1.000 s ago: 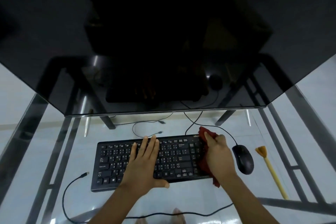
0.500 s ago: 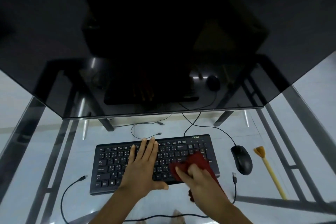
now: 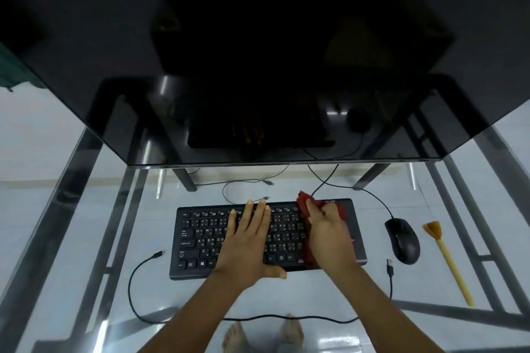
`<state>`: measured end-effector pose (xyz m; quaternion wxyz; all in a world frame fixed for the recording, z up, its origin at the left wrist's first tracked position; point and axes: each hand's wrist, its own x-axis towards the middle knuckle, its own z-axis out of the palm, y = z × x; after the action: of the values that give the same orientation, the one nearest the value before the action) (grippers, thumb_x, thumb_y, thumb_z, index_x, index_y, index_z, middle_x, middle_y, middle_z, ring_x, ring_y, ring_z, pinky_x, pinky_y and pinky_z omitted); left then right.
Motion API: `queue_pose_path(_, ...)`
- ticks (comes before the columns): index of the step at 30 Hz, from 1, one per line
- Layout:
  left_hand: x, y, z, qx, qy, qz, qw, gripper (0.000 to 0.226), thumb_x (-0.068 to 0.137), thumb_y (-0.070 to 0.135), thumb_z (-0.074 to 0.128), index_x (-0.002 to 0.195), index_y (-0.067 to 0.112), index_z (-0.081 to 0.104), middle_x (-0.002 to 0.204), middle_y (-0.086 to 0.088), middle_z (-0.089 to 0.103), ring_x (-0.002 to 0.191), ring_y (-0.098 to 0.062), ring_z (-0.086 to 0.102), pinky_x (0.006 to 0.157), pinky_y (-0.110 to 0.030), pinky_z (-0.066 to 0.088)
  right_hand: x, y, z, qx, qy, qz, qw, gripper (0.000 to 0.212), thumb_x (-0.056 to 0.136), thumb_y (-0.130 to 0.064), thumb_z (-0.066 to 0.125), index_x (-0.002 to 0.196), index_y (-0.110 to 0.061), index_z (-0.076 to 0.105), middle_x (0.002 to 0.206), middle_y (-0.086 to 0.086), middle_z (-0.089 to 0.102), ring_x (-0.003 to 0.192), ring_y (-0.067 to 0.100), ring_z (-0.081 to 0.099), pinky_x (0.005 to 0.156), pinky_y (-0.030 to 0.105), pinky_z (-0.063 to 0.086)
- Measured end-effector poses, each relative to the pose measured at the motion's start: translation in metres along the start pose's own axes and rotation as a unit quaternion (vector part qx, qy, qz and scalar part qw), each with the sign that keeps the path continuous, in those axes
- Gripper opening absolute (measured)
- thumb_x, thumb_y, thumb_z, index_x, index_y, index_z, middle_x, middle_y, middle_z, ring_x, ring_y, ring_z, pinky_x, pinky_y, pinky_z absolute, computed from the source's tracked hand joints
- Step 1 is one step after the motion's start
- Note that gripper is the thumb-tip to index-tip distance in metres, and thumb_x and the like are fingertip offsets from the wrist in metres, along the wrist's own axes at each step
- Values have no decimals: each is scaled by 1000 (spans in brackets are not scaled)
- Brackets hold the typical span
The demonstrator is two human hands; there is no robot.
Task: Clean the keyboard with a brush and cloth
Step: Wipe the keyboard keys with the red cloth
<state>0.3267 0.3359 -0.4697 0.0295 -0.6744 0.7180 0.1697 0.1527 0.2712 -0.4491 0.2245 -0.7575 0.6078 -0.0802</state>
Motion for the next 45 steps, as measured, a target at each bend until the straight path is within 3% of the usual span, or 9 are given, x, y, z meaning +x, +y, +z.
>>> queue_pose_path(4, -1, -1, 0, -16, 2, -2, 1000, 135, 62, 87, 49, 145, 12, -28, 155, -2, -31, 141, -23, -33, 117, -52, -13, -25, -27, 18, -9, -87, -166, 982, 25, 94, -19, 55, 120, -19, 58, 106, 2, 60, 93, 12, 58, 77, 25, 45)
queue_pose_path(13, -4, -6, -2, -49, 9, 17, 999, 137, 63, 79, 61, 147, 14, -26, 158, -1, -26, 141, -20, -31, 118, -50, -10, -55, -35, 13, 47, -108, -108, 987, 32, 91, -43, 59, 75, -17, 50, 67, 1, 61, 58, 16, 58, 58, 36, 48)
queue_pose_path(19, -31, -64, -13, -68, 33, -14, 997, 140, 56, 81, 63, 150, 19, -20, 154, -1, -30, 142, -18, -30, 113, -44, -20, -57, 5, 7, 3, -92, -41, 995, 11, 90, -24, 67, 100, -22, 63, 81, 7, 56, 61, 22, 57, 60, 44, 57)
queue_pose_path(21, -46, -86, -13, -60, 44, -71, 995, 140, 54, 83, 62, 151, 18, -16, 154, -6, -29, 141, -23, -31, 112, -47, -20, -61, -8, 20, 28, -118, -53, 991, 49, 88, -7, 62, 132, -28, 55, 99, 1, 50, 74, 20, 58, 70, 38, 59)
queue_pose_path(26, -68, -115, -2, -143, 39, -151, 977, 149, 41, 100, 36, 151, 14, -16, 161, -7, -12, 145, -18, -19, 117, -47, -8, -51, -31, 6, 83, -169, -84, 978, 29, 95, -39, 59, 95, -11, 53, 76, 2, 55, 49, 7, 58, 45, 25, 44)
queue_pose_path(29, -72, -121, 6, -181, 50, -141, 972, 145, 44, 101, 31, 150, 14, -16, 161, -1, -9, 147, -16, -11, 117, -45, -6, -25, -32, 5, 52, -55, 16, 997, 31, 100, -16, 50, 131, -14, 52, 101, 5, 54, 57, 13, 62, 54, 16, 53)
queue_pose_path(34, -70, -125, 7, -165, 63, -125, 976, 143, 47, 99, 32, 151, 12, -12, 162, -3, -6, 148, -18, -9, 117, -45, -6, -38, -59, 54, -48, -104, -188, 975, 41, 94, -12, 58, 133, -23, 54, 92, 0, 52, 69, 21, 58, 59, 28, 49)
queue_pose_path(39, -73, -125, 7, -124, 75, -118, 982, 142, 46, 101, 18, 151, 11, -13, 158, -1, -20, 144, -15, -21, 114, -43, -12, -2, -73, 32, 68, -9, -3, 998, 32, 96, -31, 54, 128, -33, 54, 114, 4, 58, 95, 22, 61, 74, 25, 47)
queue_pose_path(45, -72, -127, 7, -130, 81, -105, 983, 136, 55, 96, 35, 151, 13, -15, 156, 4, -22, 144, -13, -21, 117, -44, -12, -18, -109, 61, -23, -118, -246, 962, 28, 99, -36, 46, 124, -24, 55, 90, -3, 53, 73, 11, 54, 68, 31, 51)
